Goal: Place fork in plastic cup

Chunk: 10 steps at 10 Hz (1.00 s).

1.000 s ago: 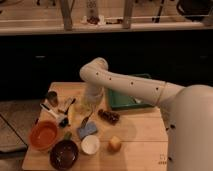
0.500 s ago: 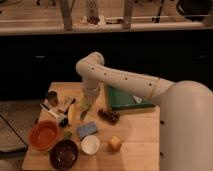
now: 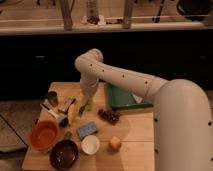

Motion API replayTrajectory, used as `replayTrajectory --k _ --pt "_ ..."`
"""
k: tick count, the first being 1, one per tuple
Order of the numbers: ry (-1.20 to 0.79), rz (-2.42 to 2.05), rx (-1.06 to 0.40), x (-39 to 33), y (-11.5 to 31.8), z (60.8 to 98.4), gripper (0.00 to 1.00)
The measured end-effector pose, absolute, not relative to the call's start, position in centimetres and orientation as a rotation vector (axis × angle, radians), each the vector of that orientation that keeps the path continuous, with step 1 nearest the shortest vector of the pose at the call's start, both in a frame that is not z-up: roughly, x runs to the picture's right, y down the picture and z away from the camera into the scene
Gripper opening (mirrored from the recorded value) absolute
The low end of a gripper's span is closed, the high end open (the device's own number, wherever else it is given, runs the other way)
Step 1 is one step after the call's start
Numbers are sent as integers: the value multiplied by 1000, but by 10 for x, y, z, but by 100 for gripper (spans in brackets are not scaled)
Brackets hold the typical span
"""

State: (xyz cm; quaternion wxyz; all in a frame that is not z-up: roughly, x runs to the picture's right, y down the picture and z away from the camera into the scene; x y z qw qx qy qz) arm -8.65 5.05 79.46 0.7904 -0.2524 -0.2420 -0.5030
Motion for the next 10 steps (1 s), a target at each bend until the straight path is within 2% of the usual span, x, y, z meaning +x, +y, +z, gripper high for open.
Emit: replayTrajectory --k 10 --pt "-521 -1067 -535 -90 27 830 0"
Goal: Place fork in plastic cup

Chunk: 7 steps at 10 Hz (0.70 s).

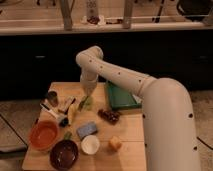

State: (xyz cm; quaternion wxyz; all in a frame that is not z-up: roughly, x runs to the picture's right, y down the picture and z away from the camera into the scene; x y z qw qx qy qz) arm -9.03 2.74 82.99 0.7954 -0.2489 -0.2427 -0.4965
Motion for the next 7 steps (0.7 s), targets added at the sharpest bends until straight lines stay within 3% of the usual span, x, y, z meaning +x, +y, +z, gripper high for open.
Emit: replayTrajectory --k 7 --pt "-533 -1054 -550 -90 32 854 0"
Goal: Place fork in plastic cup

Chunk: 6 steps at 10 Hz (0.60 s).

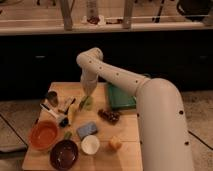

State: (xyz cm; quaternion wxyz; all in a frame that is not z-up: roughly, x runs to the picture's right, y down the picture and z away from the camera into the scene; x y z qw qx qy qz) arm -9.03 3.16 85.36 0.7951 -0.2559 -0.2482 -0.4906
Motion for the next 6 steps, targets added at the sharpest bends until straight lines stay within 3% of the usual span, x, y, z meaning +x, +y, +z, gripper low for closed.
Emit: replayTrajectory --k 6 --pt "-540 -1035 -568 -84 34 869 0"
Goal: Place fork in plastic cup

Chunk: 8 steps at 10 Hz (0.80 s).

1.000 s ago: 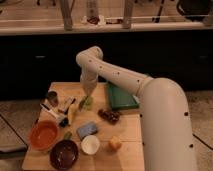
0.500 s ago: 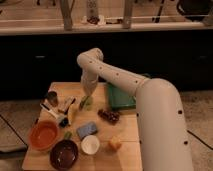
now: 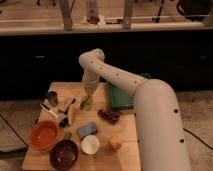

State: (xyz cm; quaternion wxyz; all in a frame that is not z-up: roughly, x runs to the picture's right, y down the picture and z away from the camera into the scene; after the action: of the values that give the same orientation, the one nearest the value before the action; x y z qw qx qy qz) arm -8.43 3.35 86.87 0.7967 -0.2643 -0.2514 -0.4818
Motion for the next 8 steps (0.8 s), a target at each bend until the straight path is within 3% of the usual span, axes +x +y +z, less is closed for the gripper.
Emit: replayTrajectory --k 3,8 --pt "-544 -1024 -579 -80 35 873 6" --pt "-547 -1030 -595 -86 35 876 59"
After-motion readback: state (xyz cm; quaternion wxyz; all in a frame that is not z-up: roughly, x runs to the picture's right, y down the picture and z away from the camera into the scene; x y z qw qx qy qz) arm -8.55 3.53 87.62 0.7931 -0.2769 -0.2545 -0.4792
